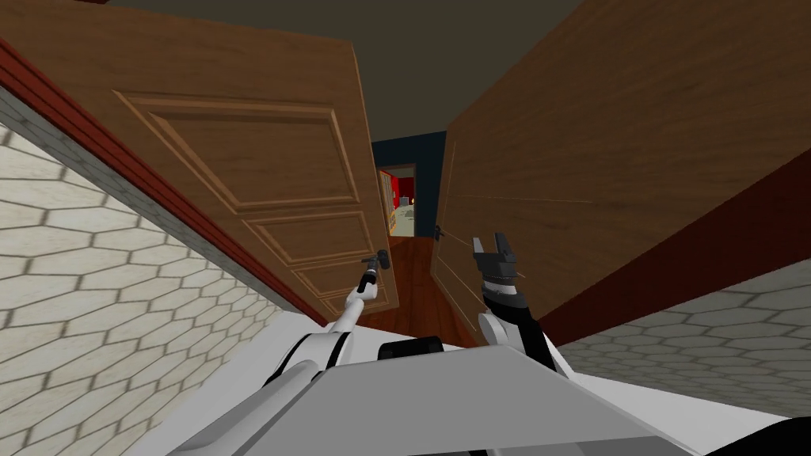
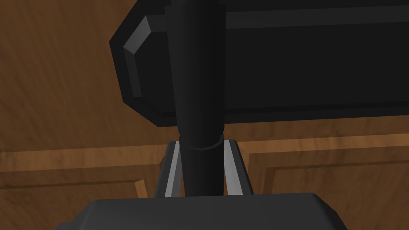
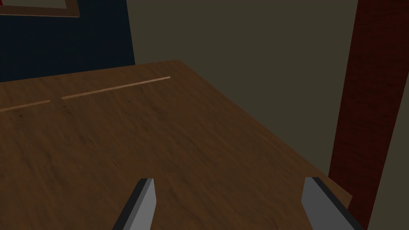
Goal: Push the door open
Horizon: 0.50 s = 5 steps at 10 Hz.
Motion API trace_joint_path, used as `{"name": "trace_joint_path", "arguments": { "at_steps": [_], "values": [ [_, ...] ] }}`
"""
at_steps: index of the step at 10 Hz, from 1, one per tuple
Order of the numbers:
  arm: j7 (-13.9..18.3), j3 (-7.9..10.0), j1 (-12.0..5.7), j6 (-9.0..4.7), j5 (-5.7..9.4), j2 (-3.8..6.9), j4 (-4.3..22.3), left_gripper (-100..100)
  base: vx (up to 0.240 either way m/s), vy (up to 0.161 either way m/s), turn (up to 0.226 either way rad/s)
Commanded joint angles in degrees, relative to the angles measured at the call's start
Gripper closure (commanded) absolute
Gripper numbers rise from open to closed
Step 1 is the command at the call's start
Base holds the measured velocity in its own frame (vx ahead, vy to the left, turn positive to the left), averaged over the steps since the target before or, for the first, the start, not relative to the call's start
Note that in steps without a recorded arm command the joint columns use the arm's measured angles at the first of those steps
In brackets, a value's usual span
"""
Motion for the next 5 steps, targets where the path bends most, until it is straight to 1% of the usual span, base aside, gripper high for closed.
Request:
{"name": "trace_joint_path", "arguments": {
  "at_steps": [1,4,5],
  "values": [
    [-0.6,1.69,0.09,-0.25,0.51,1.06,0.1,100,0.178,-0.137,0.104],
    [-1.4,3.64,0.20,-0.28,1.15,1.67,0.3,100,0.203,-0.147,0.089],
    [-1.4,3.64,0.20,-0.28,1.15,1.67,0.3,100,0.116,-0.087,0.066]
  ]
}}
